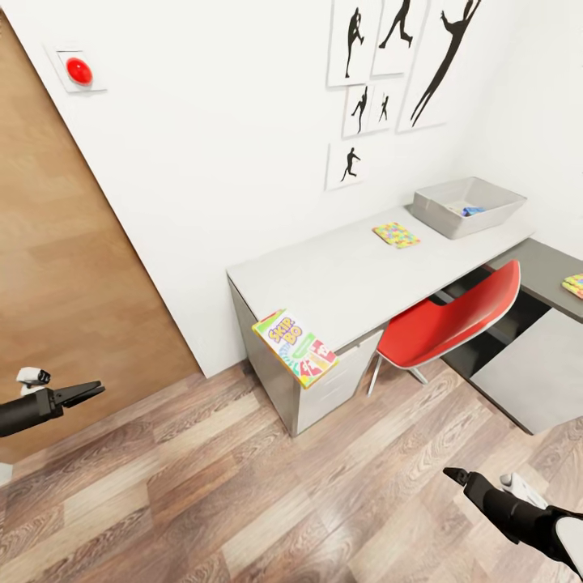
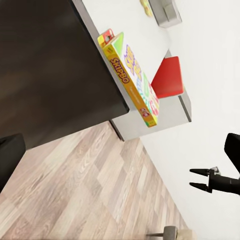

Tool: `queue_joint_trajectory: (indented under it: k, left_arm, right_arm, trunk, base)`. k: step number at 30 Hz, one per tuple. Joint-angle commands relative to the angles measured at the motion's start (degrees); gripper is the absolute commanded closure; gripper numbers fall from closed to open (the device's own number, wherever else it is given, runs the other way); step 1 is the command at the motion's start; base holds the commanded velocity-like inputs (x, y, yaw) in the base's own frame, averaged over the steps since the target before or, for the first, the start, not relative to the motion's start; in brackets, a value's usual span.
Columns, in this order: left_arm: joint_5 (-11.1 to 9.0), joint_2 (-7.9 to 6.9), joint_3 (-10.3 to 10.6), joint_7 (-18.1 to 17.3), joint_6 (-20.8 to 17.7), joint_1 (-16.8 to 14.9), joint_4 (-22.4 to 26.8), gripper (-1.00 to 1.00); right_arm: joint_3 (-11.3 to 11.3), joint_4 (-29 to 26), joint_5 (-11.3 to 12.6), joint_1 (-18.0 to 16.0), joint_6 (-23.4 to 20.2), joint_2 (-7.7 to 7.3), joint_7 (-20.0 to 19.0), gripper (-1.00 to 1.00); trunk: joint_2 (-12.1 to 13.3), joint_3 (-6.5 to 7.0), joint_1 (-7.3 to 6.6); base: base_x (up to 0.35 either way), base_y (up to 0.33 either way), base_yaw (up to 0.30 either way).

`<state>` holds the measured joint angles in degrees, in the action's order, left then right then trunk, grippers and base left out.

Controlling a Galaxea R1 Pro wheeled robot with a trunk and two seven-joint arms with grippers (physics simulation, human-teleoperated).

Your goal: Put all the toys in the child's room - the three board games (two on the bed and one on the table), the two jigsaw puzzles on the table, and the tennis ball on the table - inside the toy box on the table in the child's room.

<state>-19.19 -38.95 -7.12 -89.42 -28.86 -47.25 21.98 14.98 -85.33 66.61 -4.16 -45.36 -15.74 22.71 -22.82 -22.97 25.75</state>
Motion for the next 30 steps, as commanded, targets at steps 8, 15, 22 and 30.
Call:
queue_joint_trajectory:
  k: [8,15,22,30]
  left_arm:
    - [0.0,0.01,0.0,-0.4,-0.6,0.0,0.0,-1.00]
    - [0.0,-0.01,0.0,-0.6,-0.6,0.0,0.0,-1.00]
    - [0.0,-0.02,0.0,-0.5,-0.6,0.0,0.0,-1.00]
    - [0.0,0.01,0.0,-0.6,-0.6,0.0,0.0,-1.00]
  right_arm:
    - [-0.1,0.2,0.5,0.0,0.0,0.00,0.6,-1.00]
    - [-0.2,0.3,0.5,0.0,0.5,0.06,0.7,-1.00]
    - [-0.5,0.2,0.5,0.0,2.2,0.02,0.7,-1.00]
    - [-0.6,0.2,0.5,0.0,2.7,0.01,0.7,-1.00]
  trunk:
    - [-0.1,0.61,0.03]
    - [-0.1,1.27,0.03]
    - [-0.1,1.93,0.03]
    - [-0.1,2.69,0.03]
  base:
    - [0.000,0.000,0.000]
    - [0.001,0.000,0.000]
    - [0.088,0.000,0.000]
    - [0.183,0.000,0.000]
